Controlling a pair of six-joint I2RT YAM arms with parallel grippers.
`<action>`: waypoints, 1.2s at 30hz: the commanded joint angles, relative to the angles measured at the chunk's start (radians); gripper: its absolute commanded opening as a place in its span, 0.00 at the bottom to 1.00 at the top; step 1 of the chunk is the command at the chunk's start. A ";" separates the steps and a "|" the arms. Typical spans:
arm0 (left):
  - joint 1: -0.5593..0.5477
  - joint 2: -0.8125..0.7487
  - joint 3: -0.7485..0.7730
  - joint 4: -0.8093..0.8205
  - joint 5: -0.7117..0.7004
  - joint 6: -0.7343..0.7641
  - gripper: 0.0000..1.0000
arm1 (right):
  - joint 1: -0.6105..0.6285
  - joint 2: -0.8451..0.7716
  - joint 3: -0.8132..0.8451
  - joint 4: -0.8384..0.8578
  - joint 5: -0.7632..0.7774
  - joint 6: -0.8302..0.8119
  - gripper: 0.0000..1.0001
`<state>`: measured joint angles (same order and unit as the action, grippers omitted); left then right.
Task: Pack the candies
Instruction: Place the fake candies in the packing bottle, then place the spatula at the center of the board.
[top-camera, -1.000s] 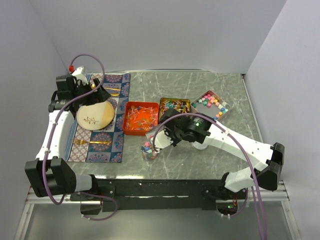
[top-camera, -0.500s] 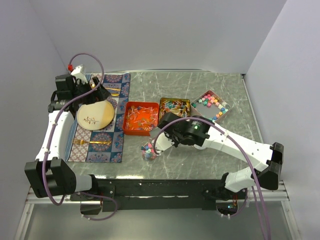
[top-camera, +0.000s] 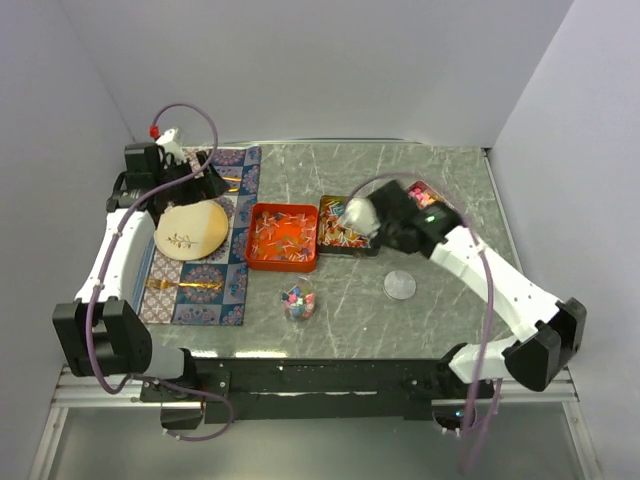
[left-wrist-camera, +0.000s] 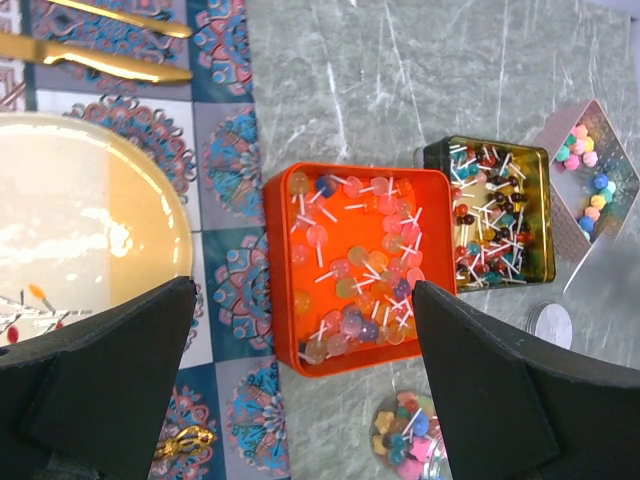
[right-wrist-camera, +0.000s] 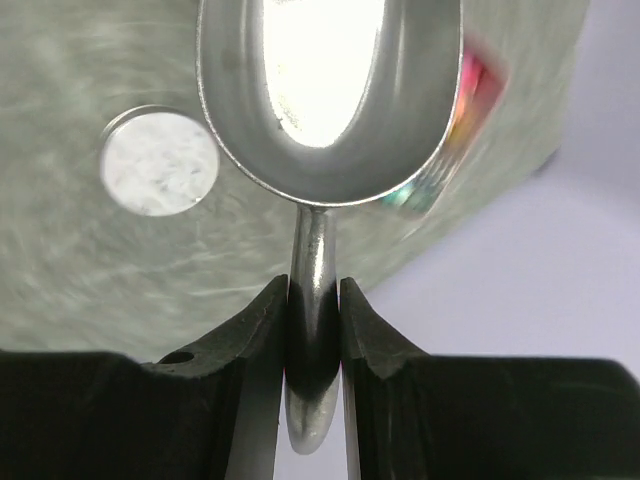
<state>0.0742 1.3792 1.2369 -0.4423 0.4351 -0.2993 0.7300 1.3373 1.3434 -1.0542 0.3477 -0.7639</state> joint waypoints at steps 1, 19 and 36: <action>-0.065 0.032 0.110 -0.032 -0.039 0.031 0.96 | -0.236 -0.141 -0.078 0.143 -0.069 0.351 0.00; -0.217 0.144 0.187 -0.138 -0.101 0.270 0.96 | -0.860 -0.152 -0.496 0.534 -0.158 0.666 0.00; -0.353 0.121 0.036 -0.306 0.050 0.411 0.97 | -0.948 0.046 -0.604 0.665 -0.231 0.420 0.65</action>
<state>-0.2775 1.5352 1.2770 -0.7502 0.4736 0.0853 -0.2142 1.3922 0.6697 -0.3550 0.1509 -0.2878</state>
